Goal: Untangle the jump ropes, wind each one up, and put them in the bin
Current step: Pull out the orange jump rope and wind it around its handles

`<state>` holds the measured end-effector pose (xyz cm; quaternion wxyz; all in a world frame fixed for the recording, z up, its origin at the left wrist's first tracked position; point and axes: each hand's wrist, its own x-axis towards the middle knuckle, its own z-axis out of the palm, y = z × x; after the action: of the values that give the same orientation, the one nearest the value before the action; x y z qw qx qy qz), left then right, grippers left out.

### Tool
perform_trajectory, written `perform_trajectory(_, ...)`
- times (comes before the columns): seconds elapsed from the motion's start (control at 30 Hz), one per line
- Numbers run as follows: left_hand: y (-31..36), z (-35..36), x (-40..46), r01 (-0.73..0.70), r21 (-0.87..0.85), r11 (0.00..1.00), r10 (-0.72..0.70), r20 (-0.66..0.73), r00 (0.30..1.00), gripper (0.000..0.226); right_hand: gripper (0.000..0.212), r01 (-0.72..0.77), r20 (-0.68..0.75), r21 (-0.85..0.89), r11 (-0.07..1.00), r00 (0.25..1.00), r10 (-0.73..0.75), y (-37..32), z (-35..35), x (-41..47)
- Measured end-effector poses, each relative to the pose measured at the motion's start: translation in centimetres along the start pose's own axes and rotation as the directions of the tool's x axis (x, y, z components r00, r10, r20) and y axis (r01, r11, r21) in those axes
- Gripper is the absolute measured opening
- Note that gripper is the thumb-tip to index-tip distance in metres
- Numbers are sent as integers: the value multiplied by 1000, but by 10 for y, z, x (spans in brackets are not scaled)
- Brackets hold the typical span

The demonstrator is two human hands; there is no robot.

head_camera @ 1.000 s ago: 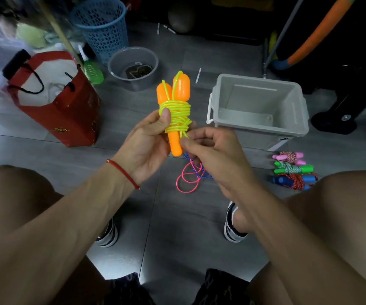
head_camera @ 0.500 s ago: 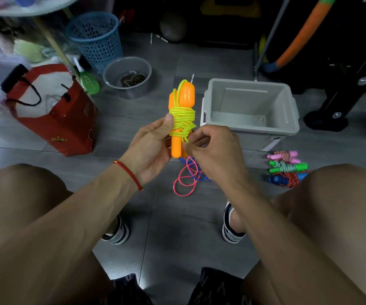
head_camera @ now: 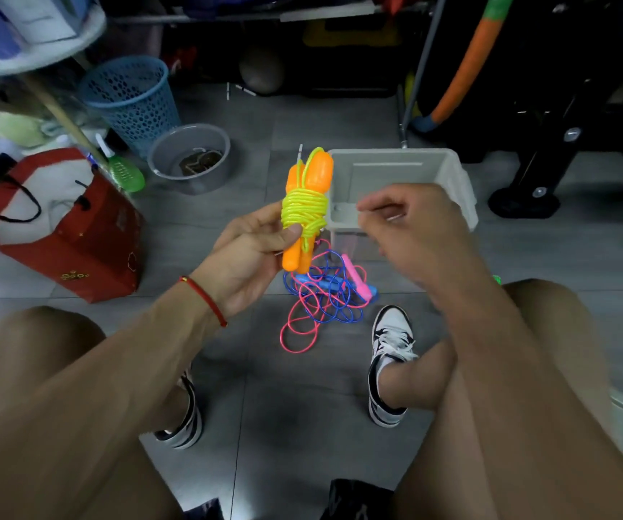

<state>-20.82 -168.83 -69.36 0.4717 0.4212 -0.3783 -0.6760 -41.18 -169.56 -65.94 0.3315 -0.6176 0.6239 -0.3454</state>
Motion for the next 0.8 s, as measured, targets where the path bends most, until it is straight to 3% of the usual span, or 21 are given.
perform_trajectory(0.07, 8, 16, 13, -20, 60, 998, 17, 43, 999, 56, 19, -79, -15, 181, 980, 996, 83, -1, -22, 16)
perform_trajectory(0.13, 14, 37, 31, -38, 144, 989, 30, 58, 998, 61, 40, -191, 34, 318, 929, 981, 190, 1, -41, 33)
perform_trajectory(0.23, 15, 75, 60, -55, 309, 949, 39, 59, 998, 72, 67, -278, 82, 408, 870, 960, 269, 18, -70, 51)
perform_trajectory(0.37, -13, 126, 101, -99, 521, 848, -13, 208, 978, 59, 37, -282, 18, 634, 720, 936, 350, 80, -105, 57)
perform_trajectory(0.43, -38, 149, 119, -84, 590, 803, -87, 256, 963, 53, 32, -303, 5, 721, 623, 902, 432, 126, -118, 48)
perform_trajectory(0.53, -77, 168, 147, -82, 715, 694, -212, 312, 926, 50, 31, -351, -50, 775, 526, 795, 605, 211, -124, 24)
perform_trajectory(0.63, -111, 165, 172, -75, 817, 571, -296, 291, 910, 41, 44, -398, -81, 828, 395, 612, 787, 295, -110, -9)
perform_trajectory(0.73, -136, 154, 195, -78, 856, 511, -293, 259, 920, 32, 28, -511, -11, 819, 260, 440, 898, 370, -82, -30)
perform_trajectory(0.8, -149, 147, 208, -100, 868, 486, -272, 259, 927, 34, 30, -612, 26, 765, 201, 340, 940, 412, -67, -31)
